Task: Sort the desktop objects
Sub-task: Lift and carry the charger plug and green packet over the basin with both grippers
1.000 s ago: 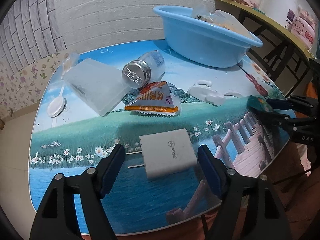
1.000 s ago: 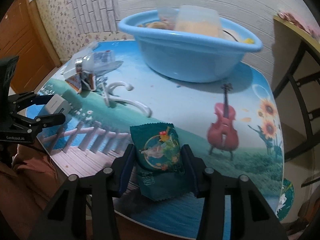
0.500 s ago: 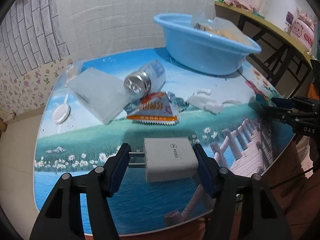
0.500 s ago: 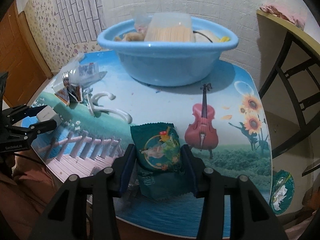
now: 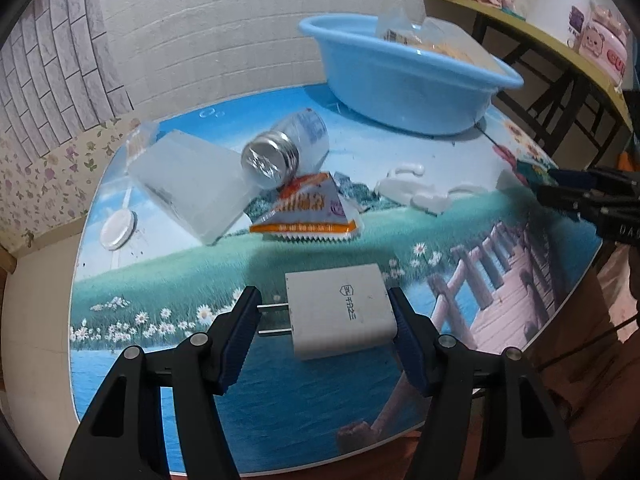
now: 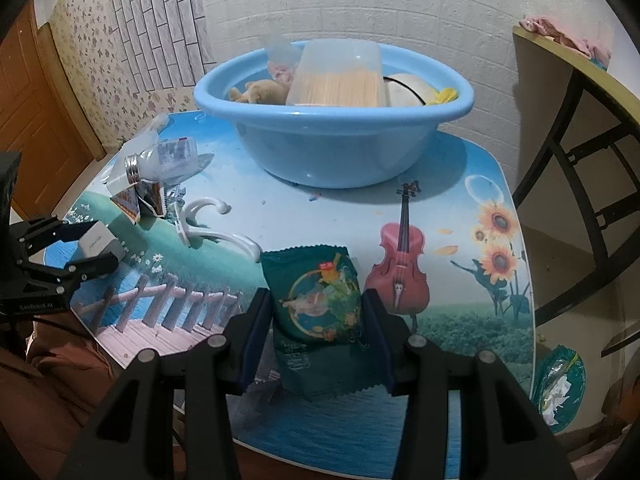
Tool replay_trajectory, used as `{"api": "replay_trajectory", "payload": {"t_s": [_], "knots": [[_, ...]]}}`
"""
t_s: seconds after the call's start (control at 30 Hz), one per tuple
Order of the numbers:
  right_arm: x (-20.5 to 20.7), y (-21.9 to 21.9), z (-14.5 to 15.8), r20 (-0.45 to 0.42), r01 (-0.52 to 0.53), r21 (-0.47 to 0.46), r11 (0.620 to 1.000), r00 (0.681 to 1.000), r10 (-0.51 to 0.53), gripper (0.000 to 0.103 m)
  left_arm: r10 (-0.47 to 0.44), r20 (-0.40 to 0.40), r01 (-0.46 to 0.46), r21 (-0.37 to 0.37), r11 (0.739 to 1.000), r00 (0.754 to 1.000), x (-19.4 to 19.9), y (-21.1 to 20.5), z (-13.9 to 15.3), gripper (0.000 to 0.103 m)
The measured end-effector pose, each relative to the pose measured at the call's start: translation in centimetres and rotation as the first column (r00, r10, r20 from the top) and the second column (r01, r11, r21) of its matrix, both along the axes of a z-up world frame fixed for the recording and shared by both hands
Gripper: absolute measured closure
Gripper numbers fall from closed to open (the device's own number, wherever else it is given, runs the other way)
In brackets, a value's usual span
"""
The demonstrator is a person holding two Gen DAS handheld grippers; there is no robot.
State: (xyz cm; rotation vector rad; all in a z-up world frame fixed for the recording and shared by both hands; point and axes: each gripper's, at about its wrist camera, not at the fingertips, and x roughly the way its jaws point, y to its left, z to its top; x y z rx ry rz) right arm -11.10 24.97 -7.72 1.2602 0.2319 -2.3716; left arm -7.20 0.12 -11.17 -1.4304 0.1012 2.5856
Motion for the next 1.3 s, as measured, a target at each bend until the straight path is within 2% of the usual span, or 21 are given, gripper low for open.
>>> {"api": "replay_trajectory", "payload": {"t_s": [0.13, 0.23, 0.37, 0.4, 0.43, 0.47, 0.77, 0.93, 1.07, 1.3], "knots": [[-0.1, -0.1, -0.1, 0.003, -0.002, 0.004, 1.000, 1.000, 0.002, 0.058, 0.015, -0.010, -0.015, -0.002, 1.000, 1.000, 0.1, -0.1, -0.1, 0.038], [0.0, -0.2, -0.1, 0.003, -0.002, 0.007, 1.000, 1.000, 0.002, 0.058, 0.046, -0.007, -0.046, -0.015, 0.999, 0.999, -0.2, -0.3, -0.4, 0.023], [-0.1, -0.2, -0.1, 0.004, 0.005, 0.008, 1.000, 1.000, -0.005, 0.058, 0.070, -0.022, -0.070, -0.007, 0.998, 0.997, -0.2, -0.4, -0.4, 0.023], [-0.1, -0.1, -0.2, 0.004, 0.008, 0.008, 1.000, 1.000, -0.008, 0.058, 0.081, -0.030, -0.082, -0.007, 0.997, 0.996, -0.2, -0.4, -0.4, 0.026], [-0.2, -0.1, -0.2, 0.006, 0.012, 0.007, 1.000, 1.000, -0.012, 0.058, 0.089, -0.039, -0.090, -0.005, 0.996, 0.995, -0.2, -0.5, -0.4, 0.039], [-0.2, -0.1, -0.2, 0.007, 0.014, 0.007, 1.000, 1.000, -0.014, 0.058, 0.092, -0.048, -0.092, 0.000, 0.996, 0.995, -0.1, -0.5, -0.2, 0.043], [-0.1, 0.1, 1.0, -0.021, 0.010, -0.012, 1.000, 1.000, -0.010, 0.058, 0.106, -0.076, -0.104, 0.028, 0.994, 0.991, -0.1, -0.9, 1.0, 0.043], [-0.1, 0.5, 2.7, -0.036, 0.026, -0.079, 0.997, 0.999, -0.029, 0.058, 0.115, -0.121, -0.109, 0.053, 0.993, 0.986, -0.4, -1.1, 2.9, 0.043], [-0.2, 0.4, 4.3, -0.079, 0.020, -0.097, 0.995, 0.996, -0.028, 0.058, 0.116, -0.158, -0.105, 0.076, 0.992, 0.981, -0.7, -1.1, 4.9, 0.043], [-1.1, 0.3, 6.9, -0.139, 0.006, -0.129, 0.992, 0.990, -0.024, 0.058, 0.073, -0.242, -0.051, 0.098, 0.994, 0.967, -2.3, 0.2, 8.9, 0.043]]}}
